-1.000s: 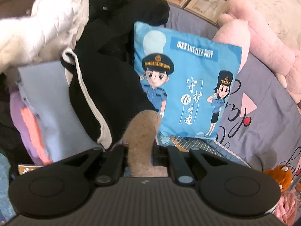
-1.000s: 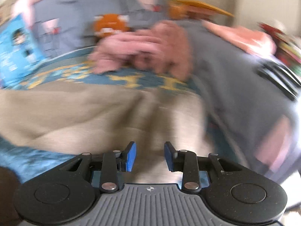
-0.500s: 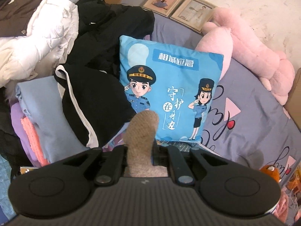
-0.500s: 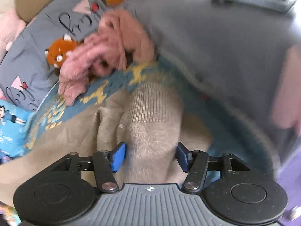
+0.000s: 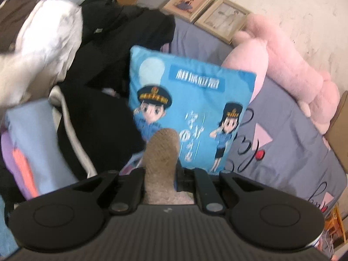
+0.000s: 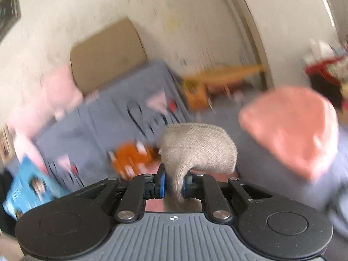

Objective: Fold clothes

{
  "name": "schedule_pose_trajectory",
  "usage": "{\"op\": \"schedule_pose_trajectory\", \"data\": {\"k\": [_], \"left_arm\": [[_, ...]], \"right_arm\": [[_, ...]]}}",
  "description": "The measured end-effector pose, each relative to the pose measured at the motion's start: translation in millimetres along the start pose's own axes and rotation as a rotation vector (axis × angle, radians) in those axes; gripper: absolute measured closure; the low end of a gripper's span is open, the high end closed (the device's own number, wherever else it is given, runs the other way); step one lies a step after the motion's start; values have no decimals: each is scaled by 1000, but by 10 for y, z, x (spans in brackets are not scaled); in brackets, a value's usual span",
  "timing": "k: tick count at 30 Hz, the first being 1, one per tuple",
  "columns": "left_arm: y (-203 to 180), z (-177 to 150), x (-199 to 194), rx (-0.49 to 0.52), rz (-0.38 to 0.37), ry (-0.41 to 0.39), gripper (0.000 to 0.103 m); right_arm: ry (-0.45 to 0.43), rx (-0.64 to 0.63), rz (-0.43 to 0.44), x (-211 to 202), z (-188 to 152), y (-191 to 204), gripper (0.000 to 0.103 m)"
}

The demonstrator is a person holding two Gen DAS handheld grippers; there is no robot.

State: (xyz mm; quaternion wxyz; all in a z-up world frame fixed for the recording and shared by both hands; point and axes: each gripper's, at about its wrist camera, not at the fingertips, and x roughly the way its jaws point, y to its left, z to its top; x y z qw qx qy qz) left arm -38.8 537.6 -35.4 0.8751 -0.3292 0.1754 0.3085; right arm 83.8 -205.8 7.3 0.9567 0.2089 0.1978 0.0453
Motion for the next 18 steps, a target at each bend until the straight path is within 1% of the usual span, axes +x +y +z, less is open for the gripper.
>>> {"op": "schedule_pose_trajectory", "data": {"k": [5,6,9,11,12,15,16,18], "left_arm": [[-161,423,-7,6,-1,-61,95],[-163,514,-43,-2,1,-82,95],[-95,760,-205,-20,12,-158,95],[-9,872,-341,-25,30,-211,95],[55,894,-407,-26,41,-230,95],[272,882,-516,-19,73,-236,95],[345,862,-542,-14,85,-233,95],[492,699,-509,4,125,-198,95]], "right_arm": [[-105,-24,0,132,806,517,90],[-131,-18,7,138,924,579,90],[-228,38,79,95,1109,560,90],[-276,74,120,95,1097,400,89],[-281,77,112,118,1055,302,89],[-225,44,-12,281,819,-44,89],[-189,39,-59,370,723,-176,89],[-88,1,-156,573,432,-455,89]]}}
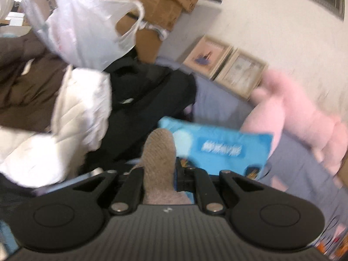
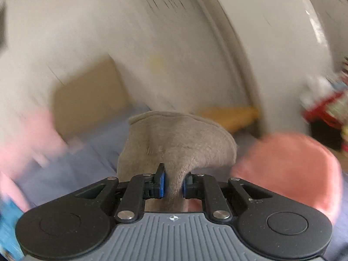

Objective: Fold clothes

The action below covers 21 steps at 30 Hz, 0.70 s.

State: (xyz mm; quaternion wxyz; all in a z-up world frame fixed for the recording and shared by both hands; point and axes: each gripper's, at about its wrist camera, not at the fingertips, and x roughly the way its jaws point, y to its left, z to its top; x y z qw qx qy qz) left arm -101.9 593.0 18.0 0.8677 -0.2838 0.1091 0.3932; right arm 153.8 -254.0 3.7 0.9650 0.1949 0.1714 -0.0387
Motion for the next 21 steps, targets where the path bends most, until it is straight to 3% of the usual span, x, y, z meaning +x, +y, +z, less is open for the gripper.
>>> {"op": "schedule_pose_trajectory", "data": {"k": [5,8,11,14,16,21], "left_arm": [[272,-527,155,-23,56,115,95],[325,-755,204,-25,80,154,95],[323,-832,172,-25,93,156,95],[298,-782,132,-15,94,145,94],[264,-730,112,-4,97,139,94],[174,-706,86,7,100,139,94]], "right_arm": [[250,-108,-128,381,-834,-309,88],[326,-119,-162,413,-1222,-412,88],[346,-200,-247,362,-1456,-423,85],[317,-300,-375,225,-1570,-394,84],[250,-361,-456,65,-1574,-378,80],[70,-452,-480,-324,-1494,-283,75]]}}
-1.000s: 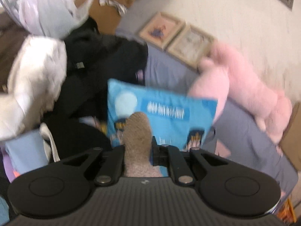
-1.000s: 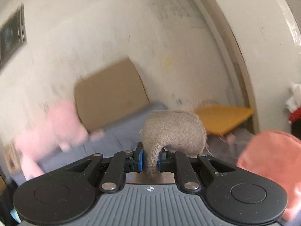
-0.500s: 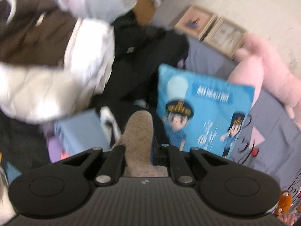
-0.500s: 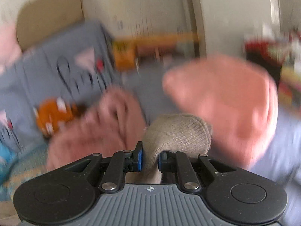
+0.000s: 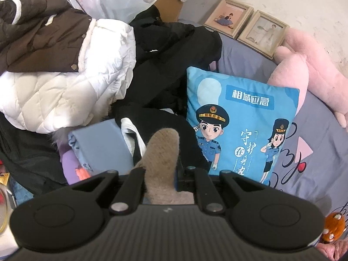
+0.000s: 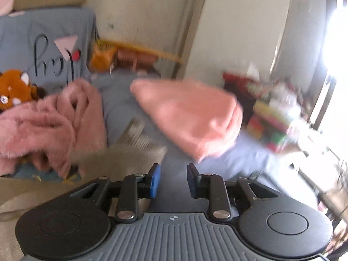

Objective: Fold clothes

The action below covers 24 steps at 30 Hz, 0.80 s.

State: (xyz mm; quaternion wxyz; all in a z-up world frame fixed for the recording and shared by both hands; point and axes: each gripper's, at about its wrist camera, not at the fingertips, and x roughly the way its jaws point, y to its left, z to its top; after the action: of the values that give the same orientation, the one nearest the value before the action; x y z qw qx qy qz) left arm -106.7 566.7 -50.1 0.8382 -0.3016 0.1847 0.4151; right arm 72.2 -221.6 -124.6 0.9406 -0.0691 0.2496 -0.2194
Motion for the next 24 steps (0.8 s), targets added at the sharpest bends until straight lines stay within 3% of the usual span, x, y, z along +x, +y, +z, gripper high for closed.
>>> {"op": "schedule_pose_trajectory", "data": {"k": [3,7,10,12,18,21,24], "left_arm": [[-47,-28,-5,2,-1,2,94],[-121,-71,-15,31,2,4,94],[-150,-98,-25,42,2,4,94],[-154,-111,-31,44,3,4,94],[-102,-151,-15,49,18,8,94],[-56,-164,9,42,29,13,94],[-33,-178,26,48,39,17,94]], "right_arm": [[-66,-138,105,-76,32,109,66],[-129,-505,305,-39,-43,564,65],[-124,-777,413,88,-180,935,66],[-95,-868,472,194,-267,1125,67],[-55,-904,596,271,-539,1468,69],[-7,-903,498,433,-699,1501,70],[58,-786,398,672,-682,1322,70]]}}
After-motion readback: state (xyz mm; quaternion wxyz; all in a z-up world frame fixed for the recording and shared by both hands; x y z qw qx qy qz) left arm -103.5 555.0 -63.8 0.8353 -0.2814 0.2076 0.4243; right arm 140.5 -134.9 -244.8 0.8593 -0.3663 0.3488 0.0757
